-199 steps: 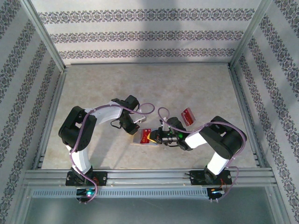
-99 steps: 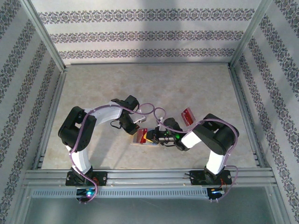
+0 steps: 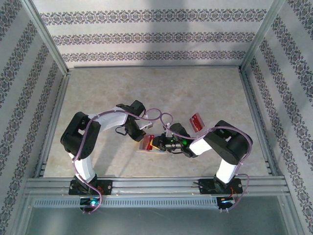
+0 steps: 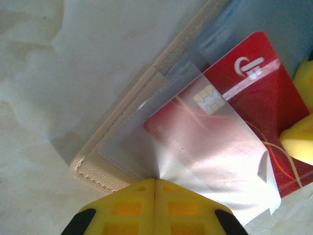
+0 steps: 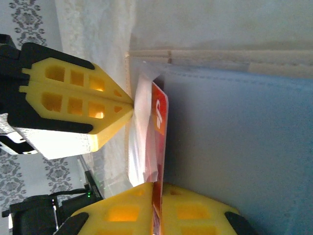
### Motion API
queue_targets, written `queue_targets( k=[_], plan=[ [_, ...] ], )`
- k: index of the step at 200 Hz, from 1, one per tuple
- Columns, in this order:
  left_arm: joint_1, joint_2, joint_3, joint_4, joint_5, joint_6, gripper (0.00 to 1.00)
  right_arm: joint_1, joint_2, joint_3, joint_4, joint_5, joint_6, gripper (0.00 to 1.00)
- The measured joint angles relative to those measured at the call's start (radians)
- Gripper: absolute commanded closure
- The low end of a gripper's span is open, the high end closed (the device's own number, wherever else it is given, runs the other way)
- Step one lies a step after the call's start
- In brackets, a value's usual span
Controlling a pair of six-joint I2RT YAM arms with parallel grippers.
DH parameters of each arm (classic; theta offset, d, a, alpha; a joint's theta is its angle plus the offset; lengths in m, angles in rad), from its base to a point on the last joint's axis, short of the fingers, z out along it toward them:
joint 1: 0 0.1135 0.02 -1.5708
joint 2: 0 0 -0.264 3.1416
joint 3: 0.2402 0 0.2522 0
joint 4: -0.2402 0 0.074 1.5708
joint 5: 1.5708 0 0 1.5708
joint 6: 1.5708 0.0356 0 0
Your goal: Put the credit cards into the card holder
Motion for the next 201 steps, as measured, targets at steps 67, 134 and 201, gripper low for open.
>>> queue_targets(
  k=[67,134,201],
  plan=[
    [0.0,-0.002,-0.004,0.004,0.0,0.0,1.0,0.009,-0.04,0.032,-0.129,0.024,-0.03,0.84],
    [0.0,-0.003,-0.004,0.004,0.0,0.0,1.0,0.017,-0.035,0.058,-0.172,0.029,-0.048,0.94],
    [0.0,-0.007,-0.004,0.003,0.0,-0.001,1.0,0.03,0.0,0.095,-0.174,0.025,-0.05,0.94]
  ],
)
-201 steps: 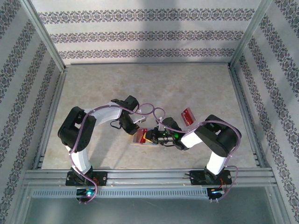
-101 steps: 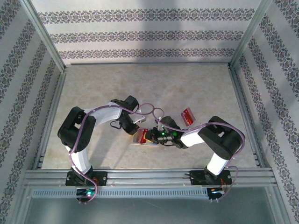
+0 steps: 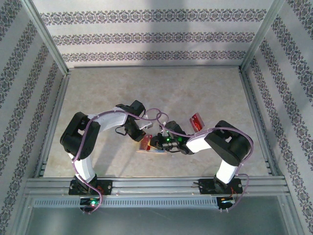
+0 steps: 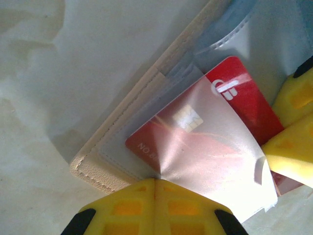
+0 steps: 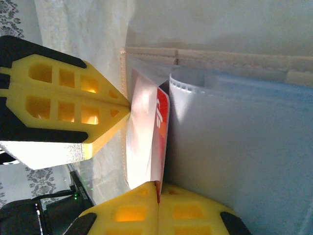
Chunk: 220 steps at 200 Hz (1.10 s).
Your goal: Put the credit cards into the card holder
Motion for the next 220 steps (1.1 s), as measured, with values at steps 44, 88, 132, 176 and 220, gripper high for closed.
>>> queue_targets(
  k=[44,88,132,176,220],
  plan=[
    [0.001,-0.011,0.001,-0.01,-0.004,0.0,1.0,0.0,0.016,0.014,0.0,-0.007,0.0,0.94],
    [0.001,-0.017,0.013,-0.023,0.036,-0.007,1.0,0.0,0.016,0.016,0.0,-0.008,0.0,0.94],
    [0.001,-0.013,0.014,-0.023,0.042,-0.008,1.0,0.0,0.016,0.016,0.0,-0.008,0.0,0.93],
    [0.001,0.0,0.008,-0.015,0.019,-0.008,1.0,0.0,0.014,0.022,-0.016,-0.007,-0.001,0.88],
    [0.001,0.001,0.004,-0.007,0.017,-0.007,1.0,0.0,-0.002,0.023,-0.043,-0.001,-0.011,0.81]
  ],
)
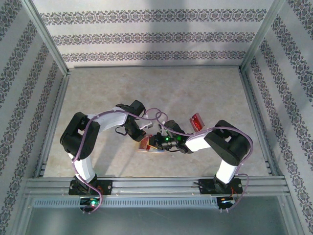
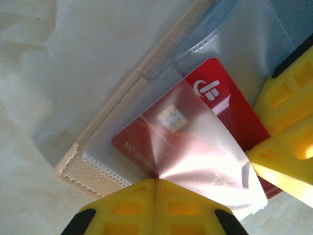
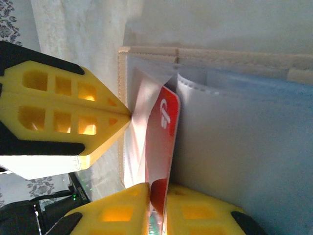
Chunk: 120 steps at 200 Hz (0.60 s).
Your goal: Put the credit cards into the card holder
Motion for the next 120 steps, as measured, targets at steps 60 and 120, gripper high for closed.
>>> queue_targets(
  k=[60,120],
  plan=[
    [0.0,0.0,-0.004,0.007,-0.001,0.0,1.0,0.0,-0.046,-0.001,-0.075,0.018,-0.017,0.78],
    [0.0,0.0,-0.004,0.006,-0.001,0.0,1.0,0.0,-0.048,-0.001,-0.107,0.027,-0.034,0.97]
  ],
)
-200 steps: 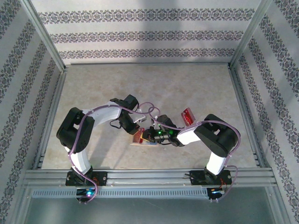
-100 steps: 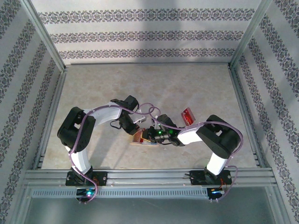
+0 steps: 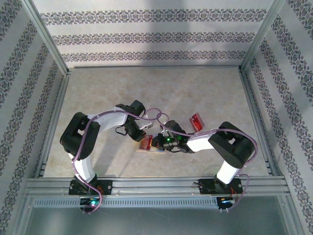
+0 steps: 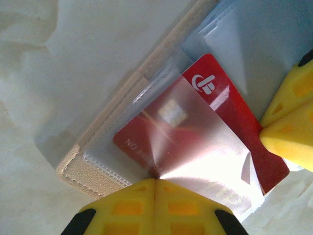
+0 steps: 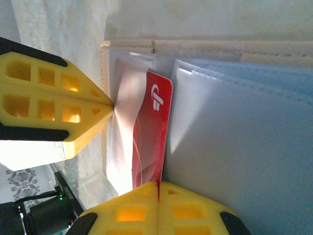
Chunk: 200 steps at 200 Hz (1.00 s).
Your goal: Put the credit cards into the card holder
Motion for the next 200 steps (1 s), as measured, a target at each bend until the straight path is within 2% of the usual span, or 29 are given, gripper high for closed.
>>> queue_targets(
  k=[200],
  plan=[
    [0.041,-0.031,-0.035,0.012,-0.092,0.001,1.0,0.007,0.044,0.092,-0.094,-0.016,-0.035,0.95]
  ],
)
